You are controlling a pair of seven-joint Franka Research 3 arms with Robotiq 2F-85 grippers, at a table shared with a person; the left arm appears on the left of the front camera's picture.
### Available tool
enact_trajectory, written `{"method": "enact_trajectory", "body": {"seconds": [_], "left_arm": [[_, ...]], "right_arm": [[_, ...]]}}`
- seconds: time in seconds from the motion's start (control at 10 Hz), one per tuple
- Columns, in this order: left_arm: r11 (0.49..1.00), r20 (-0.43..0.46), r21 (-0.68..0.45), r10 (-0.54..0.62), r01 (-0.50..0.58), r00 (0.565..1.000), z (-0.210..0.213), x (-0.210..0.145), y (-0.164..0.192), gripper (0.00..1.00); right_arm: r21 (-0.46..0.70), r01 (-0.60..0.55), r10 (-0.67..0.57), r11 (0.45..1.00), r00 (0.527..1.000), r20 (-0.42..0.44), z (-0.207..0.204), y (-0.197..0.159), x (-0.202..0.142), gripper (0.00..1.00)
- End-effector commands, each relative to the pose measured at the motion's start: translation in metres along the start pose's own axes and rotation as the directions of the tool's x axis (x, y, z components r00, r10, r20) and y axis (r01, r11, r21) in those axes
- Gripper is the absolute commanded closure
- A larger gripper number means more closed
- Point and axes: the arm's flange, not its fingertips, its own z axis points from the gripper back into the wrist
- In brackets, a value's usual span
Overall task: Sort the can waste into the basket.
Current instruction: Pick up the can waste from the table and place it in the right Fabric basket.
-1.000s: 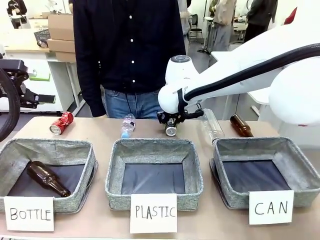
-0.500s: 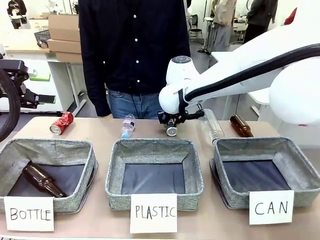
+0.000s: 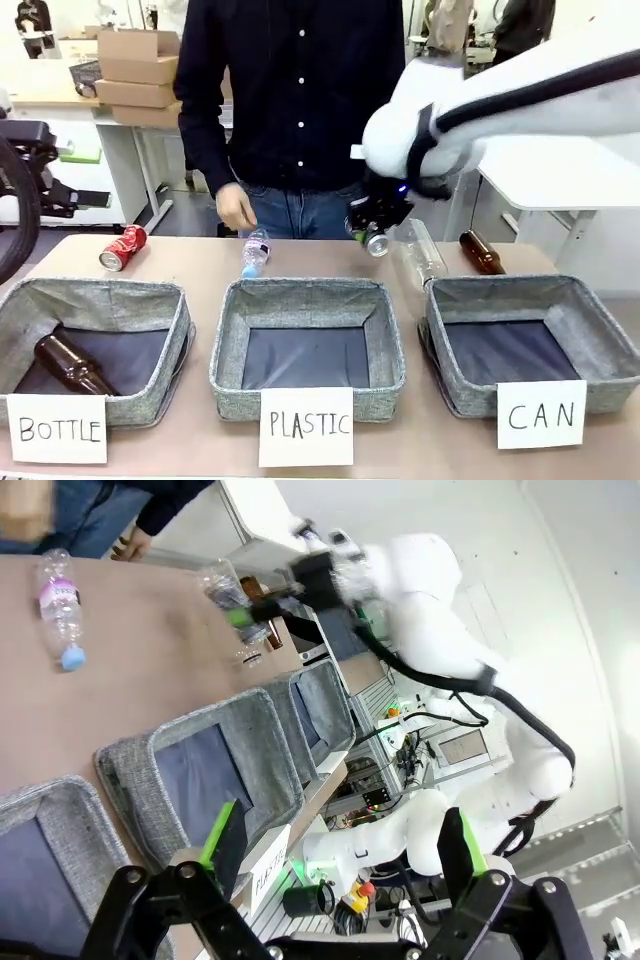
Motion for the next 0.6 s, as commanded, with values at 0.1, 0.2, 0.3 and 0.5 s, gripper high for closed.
{"method": "enact_trajectory", "body": {"seconds": [0.1, 0.2, 0.3, 0.5], "left_arm": [[0.999, 0.017, -0.026, -0.018, 0.019, 1.000, -0.002, 0.001, 0.000, 0.00], [0.999, 0.017, -0.026, -0.018, 0.019, 1.000, -0.002, 0.001, 0.000, 0.00], [0.999, 0.017, -0.026, -0.018, 0.019, 1.000, -0.002, 0.001, 0.000, 0.00], [0.999, 0.017, -0.026, -0.018, 0.019, 1.000, -0.002, 0.001, 0.000, 0.00]], "right_arm": [[0.171, -0.149, 0.156, 0.974, 0.988, -0.024, 0.080, -0.050, -0.131, 1.00], [0.223, -0.155, 0.169, 0.962, 0.985, -0.043, 0.088, -0.068, -0.164, 1.00], [0.247, -0.151, 0.172, 0.957, 0.983, -0.064, 0.091, -0.087, -0.198, 1.00], [0.218, -0.144, 0.165, 0.965, 0.983, -0.078, 0.092, -0.101, -0.234, 1.00]]}}
